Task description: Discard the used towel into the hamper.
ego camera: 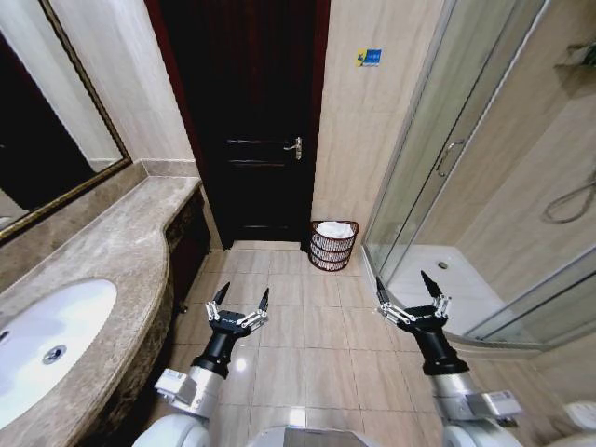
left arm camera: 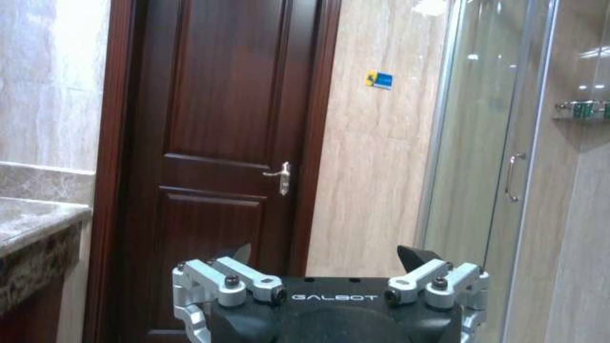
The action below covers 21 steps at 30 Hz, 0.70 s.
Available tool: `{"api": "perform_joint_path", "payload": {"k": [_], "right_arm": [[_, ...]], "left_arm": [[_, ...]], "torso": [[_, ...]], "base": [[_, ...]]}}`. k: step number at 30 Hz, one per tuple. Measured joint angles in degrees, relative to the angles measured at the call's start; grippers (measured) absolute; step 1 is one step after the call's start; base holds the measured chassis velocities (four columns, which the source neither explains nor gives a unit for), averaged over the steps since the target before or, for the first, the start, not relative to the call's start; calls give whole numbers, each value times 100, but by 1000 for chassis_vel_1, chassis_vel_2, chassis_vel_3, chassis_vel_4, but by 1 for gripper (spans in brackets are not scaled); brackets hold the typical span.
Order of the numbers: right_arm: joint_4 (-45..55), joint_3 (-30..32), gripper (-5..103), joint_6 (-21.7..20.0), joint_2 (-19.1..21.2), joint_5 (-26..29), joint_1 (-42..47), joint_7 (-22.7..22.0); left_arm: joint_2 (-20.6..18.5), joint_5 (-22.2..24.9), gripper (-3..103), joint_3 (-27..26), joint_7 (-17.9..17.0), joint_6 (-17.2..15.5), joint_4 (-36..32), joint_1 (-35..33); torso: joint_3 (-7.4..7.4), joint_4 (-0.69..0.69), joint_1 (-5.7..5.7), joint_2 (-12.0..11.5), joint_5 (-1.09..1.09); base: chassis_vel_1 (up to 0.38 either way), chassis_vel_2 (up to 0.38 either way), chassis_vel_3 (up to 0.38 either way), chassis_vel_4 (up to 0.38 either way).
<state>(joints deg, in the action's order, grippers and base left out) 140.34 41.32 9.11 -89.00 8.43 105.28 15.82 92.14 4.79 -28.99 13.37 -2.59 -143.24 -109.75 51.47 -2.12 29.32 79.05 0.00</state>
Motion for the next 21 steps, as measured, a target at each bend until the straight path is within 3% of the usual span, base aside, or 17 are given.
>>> {"api": "perform_joint_path", "payload": {"k": [21], "right_arm": [[0, 0, 100, 0, 0, 0, 0, 0]], "left_arm": [[0, 0, 100, 0, 0, 0, 0, 0]], "torso": [[0, 0, 0, 0, 0]], "base": [[0, 0, 0, 0]]}}
